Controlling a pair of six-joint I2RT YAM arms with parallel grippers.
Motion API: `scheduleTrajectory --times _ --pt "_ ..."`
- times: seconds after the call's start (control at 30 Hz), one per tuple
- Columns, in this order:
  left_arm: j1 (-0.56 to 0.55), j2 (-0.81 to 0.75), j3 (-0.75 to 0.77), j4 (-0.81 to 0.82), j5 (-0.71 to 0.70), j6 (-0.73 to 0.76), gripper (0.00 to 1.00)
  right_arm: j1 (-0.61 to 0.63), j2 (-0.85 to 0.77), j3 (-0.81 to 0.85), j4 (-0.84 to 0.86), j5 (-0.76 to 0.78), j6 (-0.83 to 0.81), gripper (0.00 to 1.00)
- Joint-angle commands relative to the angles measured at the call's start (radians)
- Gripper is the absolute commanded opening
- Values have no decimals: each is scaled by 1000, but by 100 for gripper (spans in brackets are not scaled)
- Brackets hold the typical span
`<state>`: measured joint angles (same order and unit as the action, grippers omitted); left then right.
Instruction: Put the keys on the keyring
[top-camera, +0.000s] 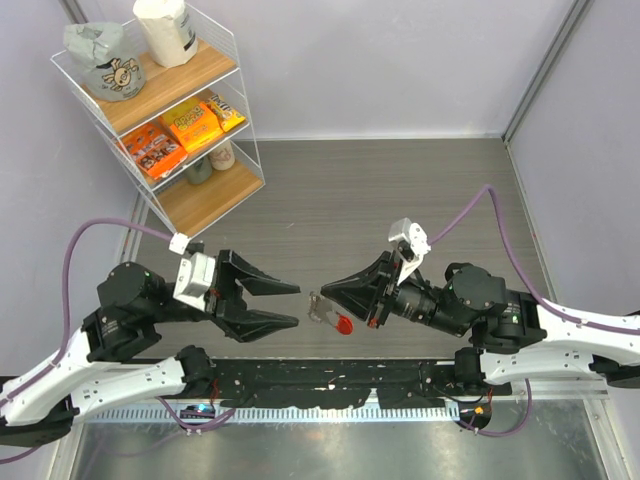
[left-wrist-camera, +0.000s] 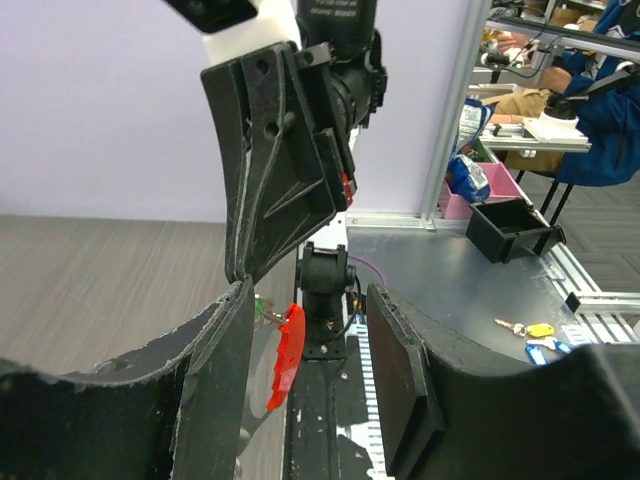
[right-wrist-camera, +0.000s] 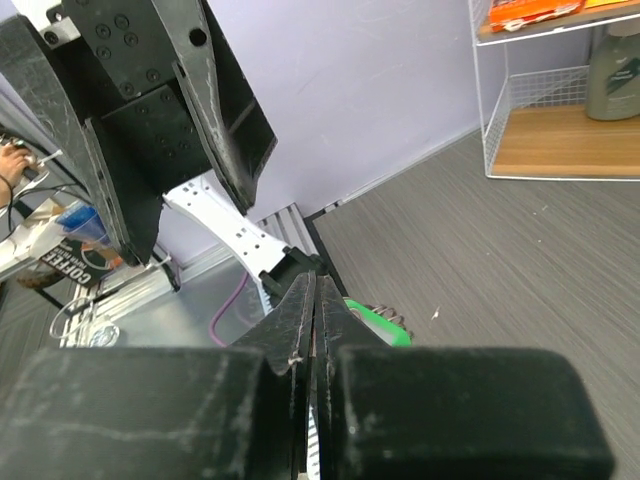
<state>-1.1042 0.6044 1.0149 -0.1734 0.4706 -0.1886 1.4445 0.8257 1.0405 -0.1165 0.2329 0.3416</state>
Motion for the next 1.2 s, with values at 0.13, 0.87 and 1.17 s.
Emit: scheduleTrajectory --times 0.13,0.87,1.17 --pt "0 21 -51 -35 -168 -74 52 -1 -13 -10 164 117 -13 5" --pt "1 23 -91 12 -245 -83 49 -1 15 -3 189 148 -12 6" --pt "0 -43 -119 -52 -309 -69 49 -1 -20 -48 89 259 -20 6"
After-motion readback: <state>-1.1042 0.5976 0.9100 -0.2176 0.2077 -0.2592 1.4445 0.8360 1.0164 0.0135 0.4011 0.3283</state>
